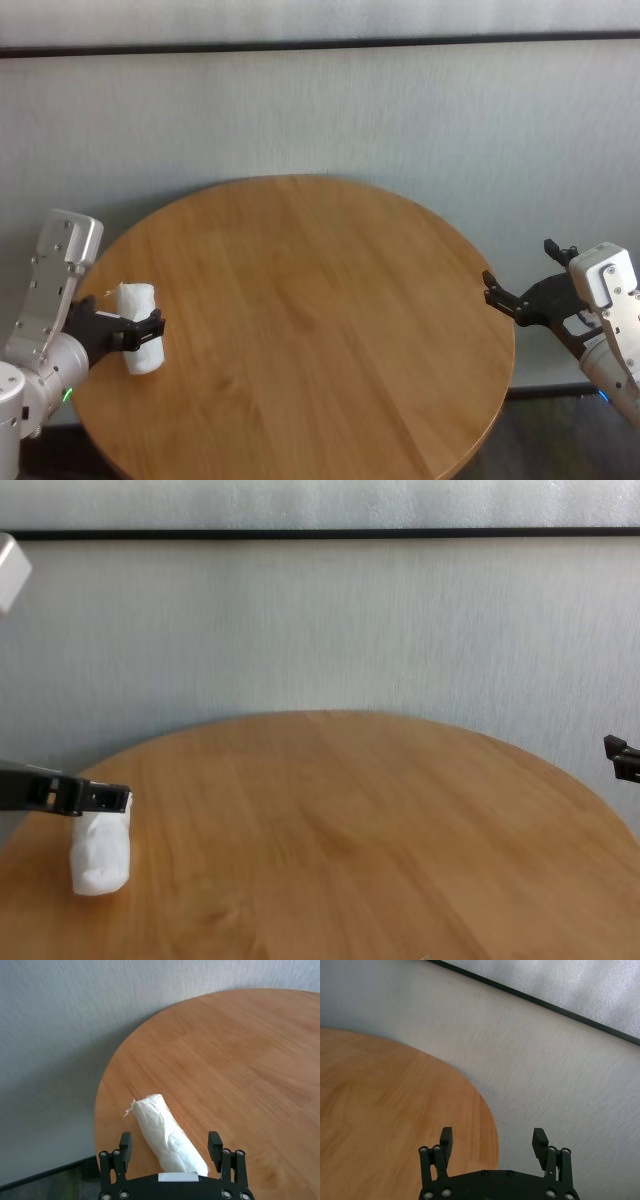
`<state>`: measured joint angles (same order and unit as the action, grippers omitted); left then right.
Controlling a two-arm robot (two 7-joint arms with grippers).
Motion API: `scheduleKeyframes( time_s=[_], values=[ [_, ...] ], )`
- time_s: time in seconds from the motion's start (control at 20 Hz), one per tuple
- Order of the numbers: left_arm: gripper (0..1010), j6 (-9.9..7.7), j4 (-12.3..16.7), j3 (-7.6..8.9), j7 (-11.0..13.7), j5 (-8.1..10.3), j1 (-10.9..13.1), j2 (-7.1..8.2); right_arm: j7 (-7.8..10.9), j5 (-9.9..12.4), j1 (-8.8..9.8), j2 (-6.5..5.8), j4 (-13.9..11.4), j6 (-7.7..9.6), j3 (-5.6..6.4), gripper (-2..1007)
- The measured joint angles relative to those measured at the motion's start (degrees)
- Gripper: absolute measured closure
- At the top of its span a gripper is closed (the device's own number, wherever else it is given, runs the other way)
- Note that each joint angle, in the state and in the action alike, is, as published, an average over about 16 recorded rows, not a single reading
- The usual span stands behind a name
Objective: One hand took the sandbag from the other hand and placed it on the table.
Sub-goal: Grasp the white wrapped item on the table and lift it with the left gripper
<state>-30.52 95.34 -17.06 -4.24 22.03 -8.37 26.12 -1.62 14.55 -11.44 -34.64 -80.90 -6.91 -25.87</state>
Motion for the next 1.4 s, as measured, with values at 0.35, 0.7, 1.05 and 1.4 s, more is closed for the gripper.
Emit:
scheduleKeyframes(
  time_s=[0.35,0.7,1.05,1.4],
  values=[
    [10,-3.16,-0.55,-0.20,-1.42,-1.12,-1.49,-2.14,0.00,0.00,0.00,0.00,0.00,0.00,0.00,0],
    [10,-5.95,-1.89,-0.03,-2.36,-1.64,-2.69,-4.48,0.00,0.00,0.00,0.00,0.00,0.00,0.00,0],
    [11,-7.65,-3.51,0.19,-2.96,-2.18,-3.51,-6.49,0.00,0.00,0.00,0.00,0.00,0.00,0.00,0],
    [11,-8.85,-5.02,0.22,-3.39,-3.03,-4.20,-8.06,0.00,0.00,0.00,0.00,0.00,0.00,0.00,0]
  ],
)
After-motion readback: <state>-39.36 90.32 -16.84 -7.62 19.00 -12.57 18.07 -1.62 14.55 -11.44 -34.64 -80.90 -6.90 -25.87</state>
